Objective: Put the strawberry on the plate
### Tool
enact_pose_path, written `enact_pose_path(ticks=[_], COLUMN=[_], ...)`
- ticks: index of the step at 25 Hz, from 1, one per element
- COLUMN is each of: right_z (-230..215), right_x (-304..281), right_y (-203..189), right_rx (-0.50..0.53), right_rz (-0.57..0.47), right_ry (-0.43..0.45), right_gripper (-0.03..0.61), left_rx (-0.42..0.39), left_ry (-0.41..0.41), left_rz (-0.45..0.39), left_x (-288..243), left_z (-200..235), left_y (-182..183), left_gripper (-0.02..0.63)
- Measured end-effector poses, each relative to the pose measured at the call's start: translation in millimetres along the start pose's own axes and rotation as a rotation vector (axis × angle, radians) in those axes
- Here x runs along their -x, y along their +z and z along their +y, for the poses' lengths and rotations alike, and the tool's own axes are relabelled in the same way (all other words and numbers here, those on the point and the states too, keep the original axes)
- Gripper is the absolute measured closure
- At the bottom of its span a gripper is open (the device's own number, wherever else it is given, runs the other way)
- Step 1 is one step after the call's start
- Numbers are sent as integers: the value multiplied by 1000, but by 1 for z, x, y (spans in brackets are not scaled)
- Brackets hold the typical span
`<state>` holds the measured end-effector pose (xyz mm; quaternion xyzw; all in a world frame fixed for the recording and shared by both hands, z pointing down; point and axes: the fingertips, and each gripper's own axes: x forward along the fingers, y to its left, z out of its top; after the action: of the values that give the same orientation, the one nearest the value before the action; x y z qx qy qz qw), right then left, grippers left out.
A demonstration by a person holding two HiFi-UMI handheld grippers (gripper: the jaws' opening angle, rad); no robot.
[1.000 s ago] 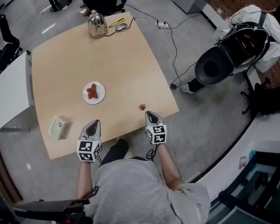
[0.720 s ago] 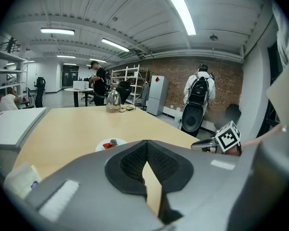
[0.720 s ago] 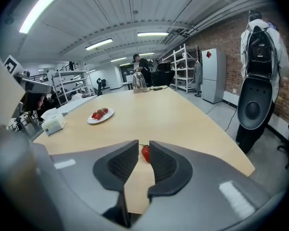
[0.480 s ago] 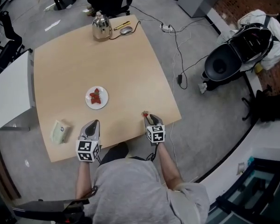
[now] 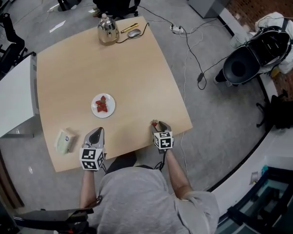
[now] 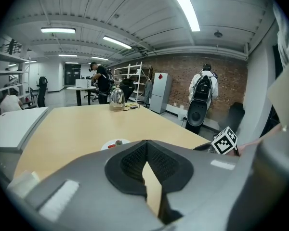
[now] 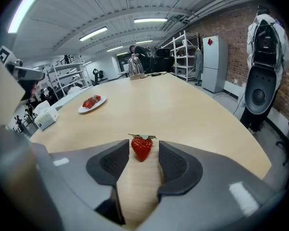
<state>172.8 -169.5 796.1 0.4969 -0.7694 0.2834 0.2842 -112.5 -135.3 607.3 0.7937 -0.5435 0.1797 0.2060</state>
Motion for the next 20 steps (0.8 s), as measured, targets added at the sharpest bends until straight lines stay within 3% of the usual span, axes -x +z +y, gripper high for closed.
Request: enact_pose_path(ticks=[9,20], right_z=[2,1], right_x=[1,9], right_y=[1,11], right_rx=[-4,13], right_rz=[-2,-31], right_ry=[0,-17], right_gripper=[434,437], left_rx=[-2,10], left_ry=[-4,2], left_rz=[3,-5], left_x=[-3,4], left_z=[-1,1], left_y=[1,-3], left_gripper=[594,594])
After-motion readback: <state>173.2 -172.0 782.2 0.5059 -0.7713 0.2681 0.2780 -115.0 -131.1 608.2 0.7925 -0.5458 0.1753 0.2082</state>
